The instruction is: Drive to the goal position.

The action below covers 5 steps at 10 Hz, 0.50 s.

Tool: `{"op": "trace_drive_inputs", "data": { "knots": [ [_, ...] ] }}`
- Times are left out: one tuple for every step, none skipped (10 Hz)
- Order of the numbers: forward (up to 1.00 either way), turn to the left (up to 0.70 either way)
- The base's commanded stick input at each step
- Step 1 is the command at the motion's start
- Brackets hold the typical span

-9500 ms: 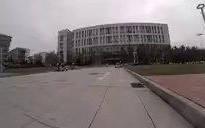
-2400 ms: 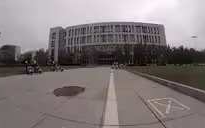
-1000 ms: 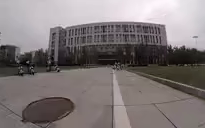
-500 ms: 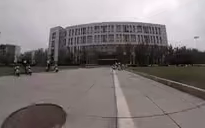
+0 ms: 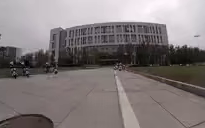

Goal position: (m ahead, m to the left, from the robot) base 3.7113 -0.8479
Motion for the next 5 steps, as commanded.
{"op": "trace_drive_inputs", "data": {
  "knots": [
    [0.7,0.0],
    [0.7,0.0],
    [0.7,0.0],
    [0.7,0.0],
    [0.7,0.0]
  ]
}}
